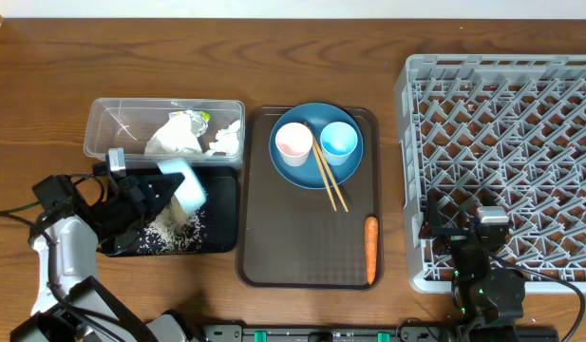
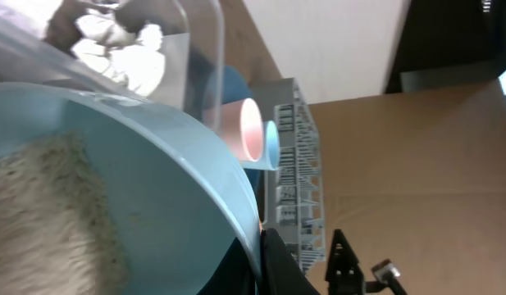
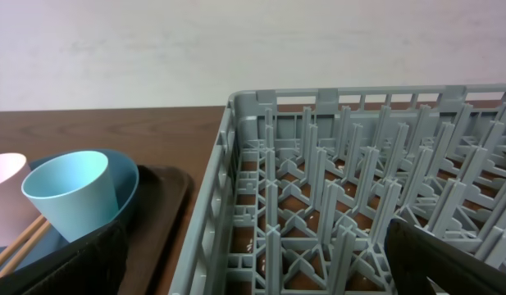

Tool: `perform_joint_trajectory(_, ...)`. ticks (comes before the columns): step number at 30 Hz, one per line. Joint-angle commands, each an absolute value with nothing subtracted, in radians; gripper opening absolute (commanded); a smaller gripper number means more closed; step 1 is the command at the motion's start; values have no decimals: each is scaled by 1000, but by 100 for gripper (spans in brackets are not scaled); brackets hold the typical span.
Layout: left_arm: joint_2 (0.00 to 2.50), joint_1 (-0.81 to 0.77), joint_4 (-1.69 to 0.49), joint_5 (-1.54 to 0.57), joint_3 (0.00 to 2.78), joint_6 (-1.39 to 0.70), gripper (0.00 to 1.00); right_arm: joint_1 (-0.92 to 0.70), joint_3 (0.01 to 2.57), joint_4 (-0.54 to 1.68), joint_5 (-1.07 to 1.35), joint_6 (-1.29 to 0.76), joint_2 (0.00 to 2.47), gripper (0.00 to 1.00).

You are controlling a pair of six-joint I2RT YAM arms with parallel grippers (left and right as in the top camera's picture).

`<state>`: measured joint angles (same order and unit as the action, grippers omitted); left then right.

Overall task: Sort waste into correct bins and load items into the dishwasher rack
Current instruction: 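Tilt the bowl with the left gripper to pour rice onto the black tray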

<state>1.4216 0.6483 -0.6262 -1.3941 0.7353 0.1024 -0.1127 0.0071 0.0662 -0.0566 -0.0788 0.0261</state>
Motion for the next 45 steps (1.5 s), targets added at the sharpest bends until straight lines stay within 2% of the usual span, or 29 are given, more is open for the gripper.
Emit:
perform_joint_trajectory(1,1427,656,-627,-1512,757,132,6,-121,6,69,-63,-73,26,99)
perform_joint_trajectory(4,1427,656,-627,-1573,757,130,6,-121,6,69,-63,-73,26,99)
perform_joint_trajectory(12,1427,656,-628,-1573,756,134,6,-121,6,69,-63,-73,26,99)
perform_joint_trajectory(30,1425,656,-800,-1573,756,162,6,-121,6,69,-63,-73,26,99)
perform_joint_trajectory(34,1425,656,-713,-1573,756,173,7,-121,6,69,-63,-73,26,99)
perform_joint_trajectory(36,1425,656,-743,-1573,756,130,6,-121,6,69,-63,-73,26,99)
perform_joint_trajectory(39,1424,657,-754,-1573,756,177,6,-121,6,69,-63,-73,26,99)
perform_joint_trajectory(42,1423,655,-789,-1573,756,107,6,-121,6,70,-63,-73,26,99)
perform_joint_trajectory(45,1423,659,-781,-1572,756,166,6,-121,6,69,-63,-73,26,99)
